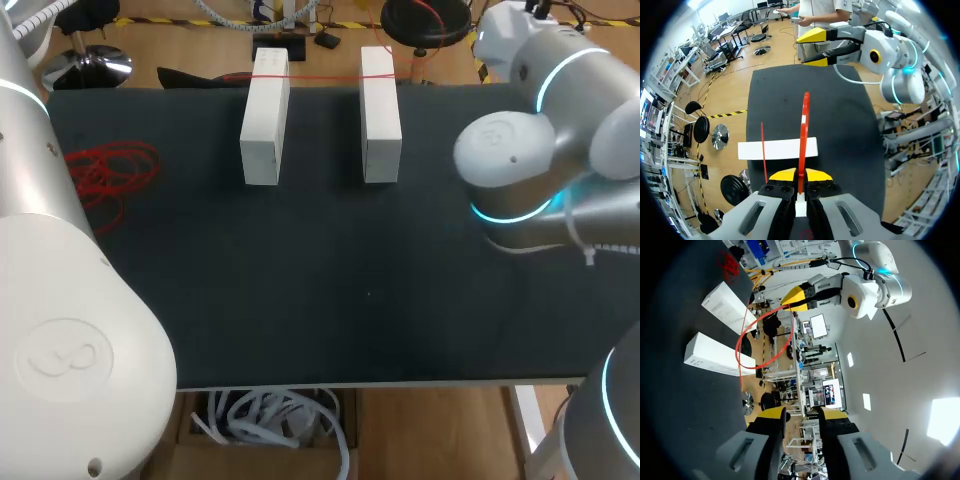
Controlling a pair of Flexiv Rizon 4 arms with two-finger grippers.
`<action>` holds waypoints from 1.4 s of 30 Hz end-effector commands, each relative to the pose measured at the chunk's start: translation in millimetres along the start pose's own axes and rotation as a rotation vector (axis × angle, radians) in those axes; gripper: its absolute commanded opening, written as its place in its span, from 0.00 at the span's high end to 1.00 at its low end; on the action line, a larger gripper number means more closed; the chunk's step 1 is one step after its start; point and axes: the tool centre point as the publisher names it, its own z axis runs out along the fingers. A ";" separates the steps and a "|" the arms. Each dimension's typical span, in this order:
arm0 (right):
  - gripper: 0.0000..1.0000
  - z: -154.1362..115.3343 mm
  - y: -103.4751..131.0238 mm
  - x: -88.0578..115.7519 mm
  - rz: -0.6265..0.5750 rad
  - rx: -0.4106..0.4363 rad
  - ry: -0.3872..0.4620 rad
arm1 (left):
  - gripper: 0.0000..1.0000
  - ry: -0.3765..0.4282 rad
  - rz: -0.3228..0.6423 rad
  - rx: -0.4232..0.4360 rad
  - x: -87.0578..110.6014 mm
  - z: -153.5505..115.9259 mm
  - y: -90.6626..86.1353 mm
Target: Grab the tape and strap the tape.
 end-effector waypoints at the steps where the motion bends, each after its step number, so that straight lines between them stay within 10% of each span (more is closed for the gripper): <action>1: 0.00 0.5 -6.6 -5.4 -0.002 -0.070 0.018 | 1.00 0.002 -0.001 -0.005 -0.4 -1.5 -0.8; 18: 0.00 0.5 -6.6 -5.4 -0.002 -0.070 0.018 | 1.00 -0.010 -0.018 -0.082 -2.9 -9.9 10.8; 32: 0.00 0.5 -6.6 -5.4 -0.002 -0.070 0.018 | 1.00 -0.124 -0.617 -0.253 44.3 -67.4 203.1; 42: 0.00 0.5 -6.6 -5.4 -0.002 -0.070 0.018 | 1.00 -0.060 -0.859 -0.312 79.6 -76.6 287.4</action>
